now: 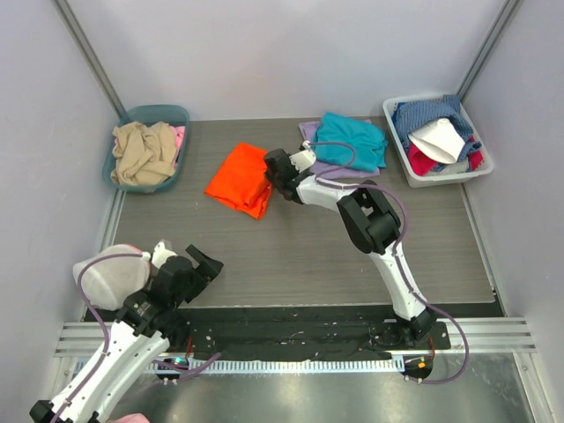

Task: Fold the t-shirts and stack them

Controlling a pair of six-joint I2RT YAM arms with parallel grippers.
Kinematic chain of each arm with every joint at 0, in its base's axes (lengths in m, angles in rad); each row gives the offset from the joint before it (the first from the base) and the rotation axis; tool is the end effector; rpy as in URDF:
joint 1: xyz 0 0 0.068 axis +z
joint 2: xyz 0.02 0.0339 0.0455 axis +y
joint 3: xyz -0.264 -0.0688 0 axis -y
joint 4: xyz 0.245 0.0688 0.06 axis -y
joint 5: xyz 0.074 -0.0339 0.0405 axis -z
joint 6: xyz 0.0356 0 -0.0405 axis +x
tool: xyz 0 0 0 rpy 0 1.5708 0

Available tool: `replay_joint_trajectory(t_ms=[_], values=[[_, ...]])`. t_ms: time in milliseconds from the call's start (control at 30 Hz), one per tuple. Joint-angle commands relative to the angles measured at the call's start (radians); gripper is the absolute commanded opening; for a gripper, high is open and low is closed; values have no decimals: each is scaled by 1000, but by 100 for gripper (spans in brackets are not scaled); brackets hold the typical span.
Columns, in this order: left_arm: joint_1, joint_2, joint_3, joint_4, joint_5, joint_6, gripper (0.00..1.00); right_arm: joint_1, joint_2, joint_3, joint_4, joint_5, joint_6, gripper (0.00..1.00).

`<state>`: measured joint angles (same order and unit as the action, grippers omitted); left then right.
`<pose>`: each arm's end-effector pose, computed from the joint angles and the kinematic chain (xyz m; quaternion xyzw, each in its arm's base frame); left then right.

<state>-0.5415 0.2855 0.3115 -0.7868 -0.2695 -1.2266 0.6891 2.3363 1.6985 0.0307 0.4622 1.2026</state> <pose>0.0807 -0.0375 0.1795 -0.3558 0.8401 -0.2237 0.3430 0.4133 0.3199 0.1458 0.3217 0.8074 0.2471 0.4285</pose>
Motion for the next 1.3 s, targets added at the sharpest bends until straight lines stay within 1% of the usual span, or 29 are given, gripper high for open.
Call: replay_joint_trajectory(t_ms=[0, 33, 67, 100, 133, 200, 233, 333, 367, 467, 500, 533, 600, 633, 667, 700, 733, 767, 800, 833, 867, 900, 933, 967, 1000, 1033, 1100, 1200, 1267], values=[[-2, -2, 41, -11, -19, 3, 91, -2, -6, 93, -101, 127, 130, 1], [-2, 1, 40, -8, -19, 3, 90, 1, -20, 84, -104, 113, 114, 21], [-2, 1, 43, -5, -19, 4, 91, 6, -38, 67, -101, 90, 106, 33], [-3, 3, 43, 1, -17, 4, 90, 10, -58, 12, -97, 90, 103, 46], [-2, 4, 43, 6, -16, 4, 90, 27, -119, -22, -78, 90, 88, 69], [-2, 7, 44, 18, -10, 3, 90, 38, -182, -113, -81, 93, 72, 83], [-3, 12, 46, 21, -10, 3, 90, 47, -245, -149, -83, 92, 66, 93], [-2, 20, 55, 31, -4, 3, 90, 78, -356, -282, -51, 72, 9, 97], [-2, 20, 55, 32, -4, 3, 90, 84, -430, -305, -49, 67, -18, 97], [-3, 26, 64, 37, -8, 3, 90, 87, -537, -370, -37, -2, -164, 97], [-2, 27, 64, 41, -11, 4, 90, 73, -551, -364, -35, -26, -284, 98], [-2, 32, 70, 43, -11, 6, 90, 61, -558, -356, -35, -105, -340, 99], [-2, 44, 72, 52, -10, 13, 90, 27, -549, -305, -57, -198, -472, 99], [-3, 49, 77, 55, -7, 16, 90, -14, -542, -284, -78, -239, -583, 100], [-2, 53, 78, 61, -5, 22, 90, -37, -529, -269, -92, -358, -647, 100], [-2, 60, 80, 69, -4, 25, 90, -68, -493, -220, -107, -425, -696, 100], [-3, 70, 81, 72, 3, 27, 90, -123, -462, -188, -129, -495, -813, 100], [-2, 75, 84, 75, 4, 30, 90, -155, -430, -147, -193, -614, -871, 100], [-2, 81, 86, 83, 4, 36, 90, -180, -346, -52, -228, -663, -938, 100], [-2, 90, 84, 86, 6, 36, 90, -204, -300, 1, -305, -709, -1047, 100], [-2, 93, 84, 92, 10, 38, 90, -255, -251, 65, -352, -765, -1107, 100], [-3, 98, 81, 103, 10, 42, 90, -275, -191, 195, -398, -840, -1150, 100], [-2, 109, 83, 106, 13, 45, 90, -295, -84, 272, -496, -859, -1178, 100], [-2, 113, 83, 109, 18, 47, 91, -325, -22, 355, -543, -879, -1234, 100], [-3, 118, 83, 115, 18, 52, 91, -342, 27, 488, -572, -940, -1250, 100], [-2, 125, 77, 118, 19, 52, 90, -355, 108, 542, -601, -971, -1262, 100], [-2, 129, 74, 132, 26, 55, 90, -391, 167, 659, -611, -1080, -1281, 100], [-2, 132, 64, 142, 29, 55, 90, -425, 241, 740, -604, -1149, -1272, 100], [-2, 129, 54, 152, 27, 55, 91, -430, 247, 734, -591, -1200, -1275, 100]])
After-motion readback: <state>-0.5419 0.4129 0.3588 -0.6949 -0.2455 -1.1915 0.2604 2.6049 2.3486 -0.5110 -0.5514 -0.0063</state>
